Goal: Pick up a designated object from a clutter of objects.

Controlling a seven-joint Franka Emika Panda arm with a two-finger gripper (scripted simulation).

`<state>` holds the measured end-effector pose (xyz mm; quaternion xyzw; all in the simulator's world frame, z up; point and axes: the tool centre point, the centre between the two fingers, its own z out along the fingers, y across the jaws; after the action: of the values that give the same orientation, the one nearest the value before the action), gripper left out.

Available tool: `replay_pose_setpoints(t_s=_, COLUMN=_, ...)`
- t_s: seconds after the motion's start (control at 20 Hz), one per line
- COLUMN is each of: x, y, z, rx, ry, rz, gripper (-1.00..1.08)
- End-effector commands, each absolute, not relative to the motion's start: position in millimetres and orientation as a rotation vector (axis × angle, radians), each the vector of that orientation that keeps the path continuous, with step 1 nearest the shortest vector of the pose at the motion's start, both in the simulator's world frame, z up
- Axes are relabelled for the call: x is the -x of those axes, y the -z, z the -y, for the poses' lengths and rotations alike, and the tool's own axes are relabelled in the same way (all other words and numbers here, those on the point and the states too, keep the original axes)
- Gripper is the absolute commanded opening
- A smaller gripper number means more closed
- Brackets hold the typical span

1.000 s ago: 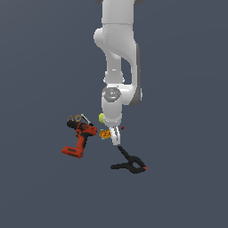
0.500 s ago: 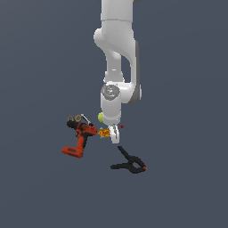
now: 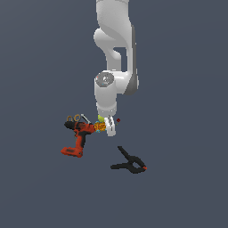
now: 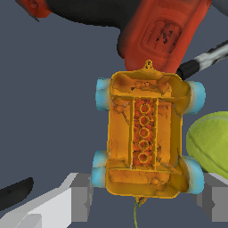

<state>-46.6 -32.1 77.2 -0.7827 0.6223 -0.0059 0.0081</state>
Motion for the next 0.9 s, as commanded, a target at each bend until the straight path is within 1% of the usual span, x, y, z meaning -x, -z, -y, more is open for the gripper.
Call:
replay_pose_setpoints(t_s=0.0, x=53.5, y=-94.3, z=43.3, rx=2.442, ry=0.017, rz=-1.952, gripper=-1.00)
replay_pose_setpoints(t_s=0.85, x=103.7, y=-238.8, z=117.2, rx=2.443, ry=0.007, rz=-1.963, gripper=-1.00)
